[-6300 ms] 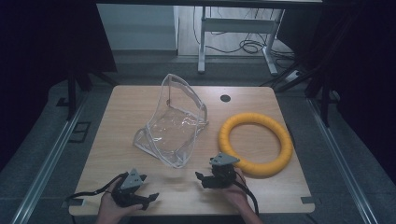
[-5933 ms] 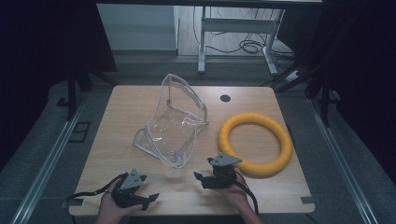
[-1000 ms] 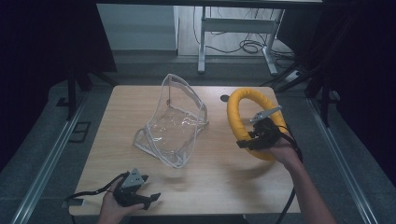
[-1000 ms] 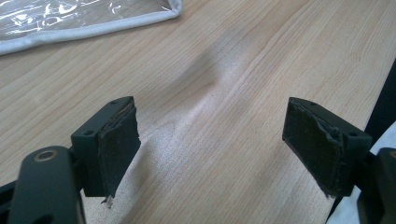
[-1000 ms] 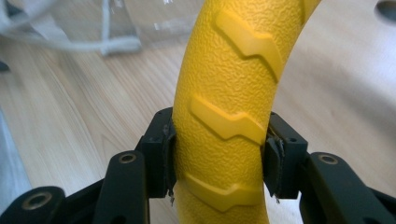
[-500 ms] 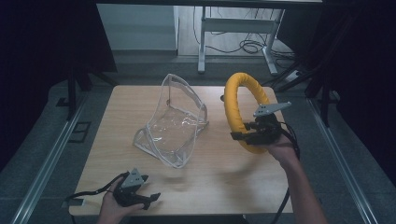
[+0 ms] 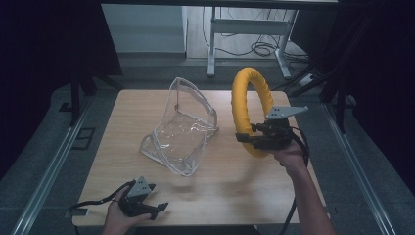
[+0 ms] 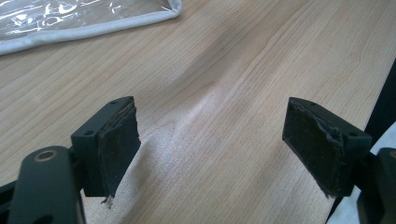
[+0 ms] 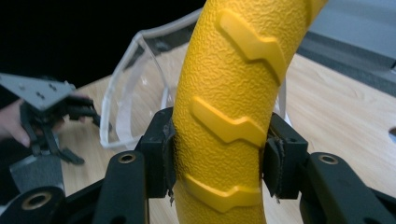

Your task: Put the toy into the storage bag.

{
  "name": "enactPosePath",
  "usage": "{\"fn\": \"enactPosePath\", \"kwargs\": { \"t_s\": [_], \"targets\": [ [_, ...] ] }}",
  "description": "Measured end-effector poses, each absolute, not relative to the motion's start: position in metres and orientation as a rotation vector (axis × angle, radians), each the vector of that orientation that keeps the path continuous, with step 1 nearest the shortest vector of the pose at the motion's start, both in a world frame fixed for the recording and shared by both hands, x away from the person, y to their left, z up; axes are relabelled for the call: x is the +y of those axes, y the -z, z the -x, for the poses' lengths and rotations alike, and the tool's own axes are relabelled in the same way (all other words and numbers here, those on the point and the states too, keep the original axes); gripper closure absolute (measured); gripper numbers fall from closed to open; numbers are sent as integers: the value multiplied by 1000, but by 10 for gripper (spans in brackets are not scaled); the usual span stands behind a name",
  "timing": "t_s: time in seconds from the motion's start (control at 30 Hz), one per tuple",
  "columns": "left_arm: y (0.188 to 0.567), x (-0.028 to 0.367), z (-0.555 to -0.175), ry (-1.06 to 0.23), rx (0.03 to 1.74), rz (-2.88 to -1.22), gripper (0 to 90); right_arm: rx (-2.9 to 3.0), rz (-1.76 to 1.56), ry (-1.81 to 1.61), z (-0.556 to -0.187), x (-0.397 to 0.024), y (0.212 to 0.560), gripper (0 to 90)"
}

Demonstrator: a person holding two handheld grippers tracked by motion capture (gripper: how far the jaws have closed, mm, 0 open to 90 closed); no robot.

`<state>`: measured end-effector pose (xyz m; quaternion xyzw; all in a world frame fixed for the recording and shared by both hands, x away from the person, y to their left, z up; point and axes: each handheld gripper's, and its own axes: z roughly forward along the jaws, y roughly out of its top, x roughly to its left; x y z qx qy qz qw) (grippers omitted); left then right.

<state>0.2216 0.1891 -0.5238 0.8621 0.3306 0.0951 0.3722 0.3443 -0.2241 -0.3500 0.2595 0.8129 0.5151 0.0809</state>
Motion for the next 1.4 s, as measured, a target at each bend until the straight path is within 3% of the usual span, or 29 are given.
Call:
{"fn": "enactPosePath", "kwargs": {
  "t_s": [1.4],
  "targets": [
    [524, 188, -223, -236, 850, -2209, 185, 2269, -695, -1907, -339, -188, 324, 517]
  ]
}}
